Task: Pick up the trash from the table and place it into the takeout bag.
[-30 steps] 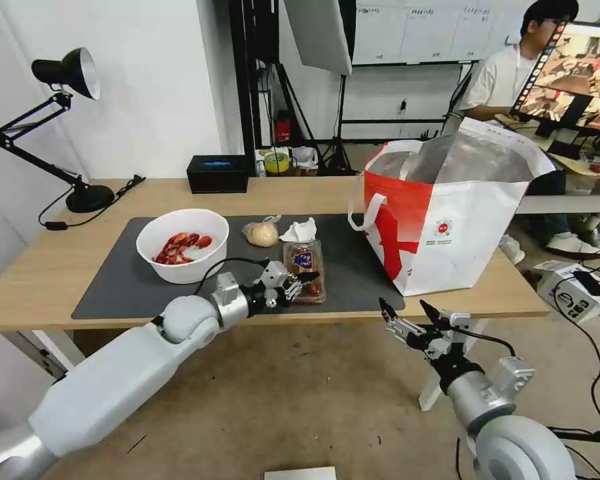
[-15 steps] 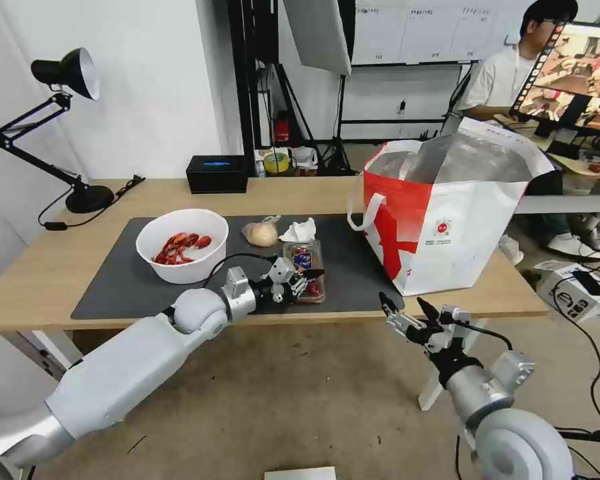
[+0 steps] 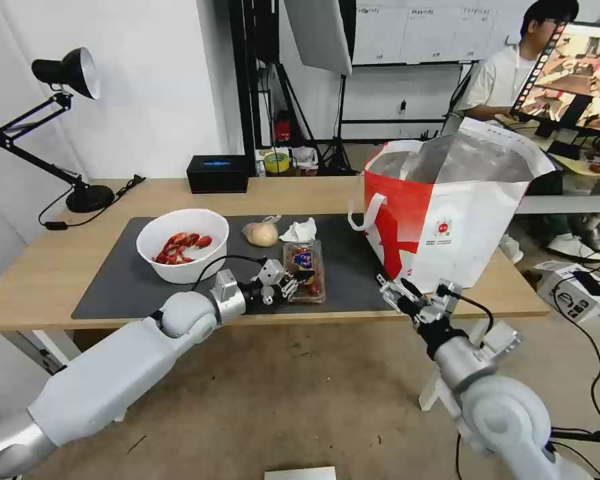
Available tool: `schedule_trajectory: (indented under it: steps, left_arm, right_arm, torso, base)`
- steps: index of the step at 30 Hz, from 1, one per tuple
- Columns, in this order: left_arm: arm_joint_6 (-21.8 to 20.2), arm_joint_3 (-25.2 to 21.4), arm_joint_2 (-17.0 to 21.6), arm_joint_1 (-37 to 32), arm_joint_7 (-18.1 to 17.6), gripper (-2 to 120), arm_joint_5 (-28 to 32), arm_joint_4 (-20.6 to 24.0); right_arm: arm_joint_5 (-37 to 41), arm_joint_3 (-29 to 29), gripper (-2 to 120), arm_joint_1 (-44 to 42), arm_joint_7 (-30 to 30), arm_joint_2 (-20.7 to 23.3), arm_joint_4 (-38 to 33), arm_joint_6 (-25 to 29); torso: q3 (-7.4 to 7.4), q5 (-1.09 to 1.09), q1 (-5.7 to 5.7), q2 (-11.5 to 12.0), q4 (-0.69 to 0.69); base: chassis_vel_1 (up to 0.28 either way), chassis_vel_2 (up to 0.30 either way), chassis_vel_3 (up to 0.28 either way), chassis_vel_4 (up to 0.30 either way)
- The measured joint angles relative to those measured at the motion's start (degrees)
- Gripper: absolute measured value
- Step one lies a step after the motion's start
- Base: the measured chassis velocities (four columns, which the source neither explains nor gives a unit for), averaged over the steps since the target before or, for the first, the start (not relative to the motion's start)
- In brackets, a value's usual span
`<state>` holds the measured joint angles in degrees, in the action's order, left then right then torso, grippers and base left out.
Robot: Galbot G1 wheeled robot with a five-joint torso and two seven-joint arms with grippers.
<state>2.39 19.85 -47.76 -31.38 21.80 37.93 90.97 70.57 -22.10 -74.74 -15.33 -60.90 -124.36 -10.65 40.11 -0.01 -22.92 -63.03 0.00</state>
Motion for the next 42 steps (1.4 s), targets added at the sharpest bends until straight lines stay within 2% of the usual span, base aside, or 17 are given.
schedule_trajectory:
  steps: [7,10,13,23,42]
  left_arm:
    - [0.19,-1.17,0.7,-1.49,-0.09,0,-0.1,0.69]
    - [0.39,-1.87,0.98,-2.64,-0.1,0,-0.43,0.93]
    - [0.72,-2.51,1.18,-3.64,-0.05,0,-0.78,1.32]
    - [0.78,-2.84,1.07,-4.13,-0.12,0,-0.77,1.87]
    - [0.79,-5.09,2.93,-6.53,-0.29,0,-0.55,3.82]
  right_arm:
    - [4.97,3.61,100,6.54,-2.25,0.43,3.74,-2.21]
    - [8.72,5.47,100,11.25,-5.1,0.35,6.04,-4.35]
    - [12.18,7.9,100,17.62,-8.72,-0.11,9.21,-7.93]
    - [16.23,13.78,100,27.34,-15.91,-2.12,16.17,-17.08]
    - [18.63,20.67,100,36.3,-18.25,-3.95,23.61,-21.94]
  torso:
    - [0.0,0.01,0.0,0.0,-0.01]
    - [0.0,-0.01,0.0,0.0,0.0]
    - [0.0,-0.01,0.0,0.0,0.01]
    - [0.0,0.0,0.0,0.01,0.0]
    - [0.0,0.0,0.0,0.01,0.0]
  base:
    - [0.0,0.0,0.0,0.0]
    - [0.0,0.0,0.0,0.0]
    - [0.0,0.0,0.0,0.0]
    - [0.0,0.0,0.0,0.0]
    - [0.0,0.0,0.0,0.0]
